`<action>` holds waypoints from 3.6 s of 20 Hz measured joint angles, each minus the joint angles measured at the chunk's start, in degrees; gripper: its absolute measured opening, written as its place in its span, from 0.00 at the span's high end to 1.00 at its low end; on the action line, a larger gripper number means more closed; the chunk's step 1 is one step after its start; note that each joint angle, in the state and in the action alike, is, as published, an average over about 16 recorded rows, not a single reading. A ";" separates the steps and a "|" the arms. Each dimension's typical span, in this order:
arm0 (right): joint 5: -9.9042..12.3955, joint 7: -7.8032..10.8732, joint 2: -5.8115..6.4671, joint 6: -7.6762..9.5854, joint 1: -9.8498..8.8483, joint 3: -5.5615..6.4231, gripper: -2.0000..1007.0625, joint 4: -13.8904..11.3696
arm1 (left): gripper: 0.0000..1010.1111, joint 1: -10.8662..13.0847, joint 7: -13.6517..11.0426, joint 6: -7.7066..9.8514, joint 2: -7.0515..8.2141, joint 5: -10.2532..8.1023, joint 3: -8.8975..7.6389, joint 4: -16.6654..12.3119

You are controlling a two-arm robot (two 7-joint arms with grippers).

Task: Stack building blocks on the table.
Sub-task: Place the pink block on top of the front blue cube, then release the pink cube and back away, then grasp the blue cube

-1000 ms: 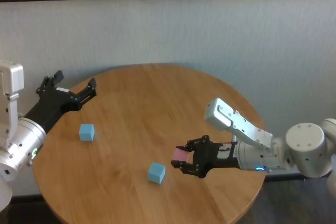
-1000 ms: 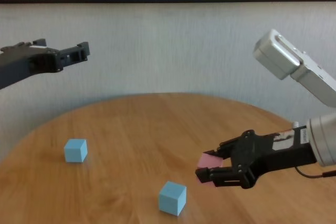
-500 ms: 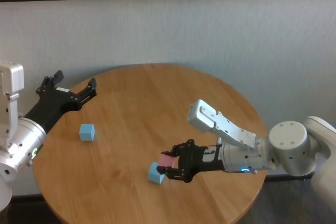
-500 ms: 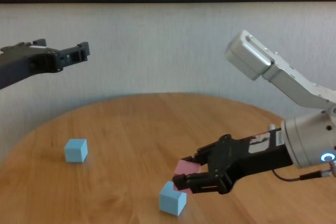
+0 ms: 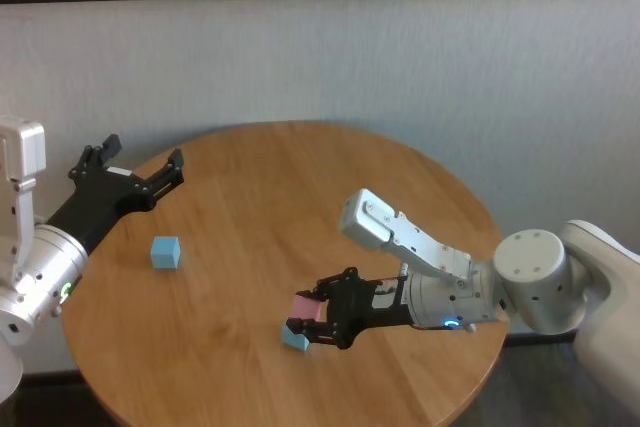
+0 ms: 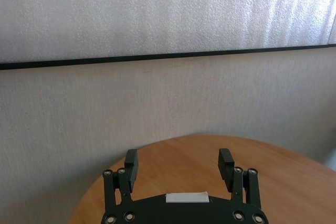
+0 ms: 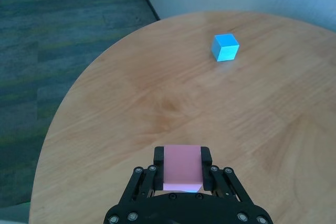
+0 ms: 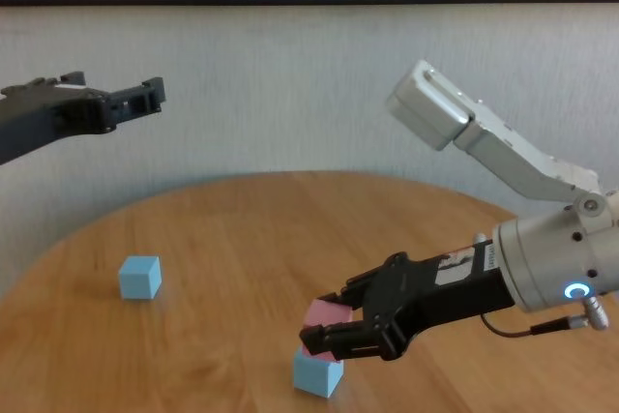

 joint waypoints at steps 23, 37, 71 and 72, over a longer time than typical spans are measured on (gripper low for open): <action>-1.68 -0.22 -2.40 -2.02 1.57 -1.15 0.63 4.06 | 0.01 0.00 0.00 0.00 0.00 0.00 0.00 0.00; -2.37 -0.27 -3.58 -2.36 2.41 -1.00 0.63 6.65 | 0.01 0.00 0.00 0.00 0.00 0.00 0.00 0.00; 0.88 -11.53 -0.99 -5.62 -3.18 6.98 0.01 0.56 | 0.01 0.00 0.00 0.00 0.00 0.00 0.00 0.00; 0.78 -13.17 -0.86 -6.19 -3.80 7.79 0.01 0.22 | 0.01 0.00 0.00 0.00 0.00 0.00 0.00 0.00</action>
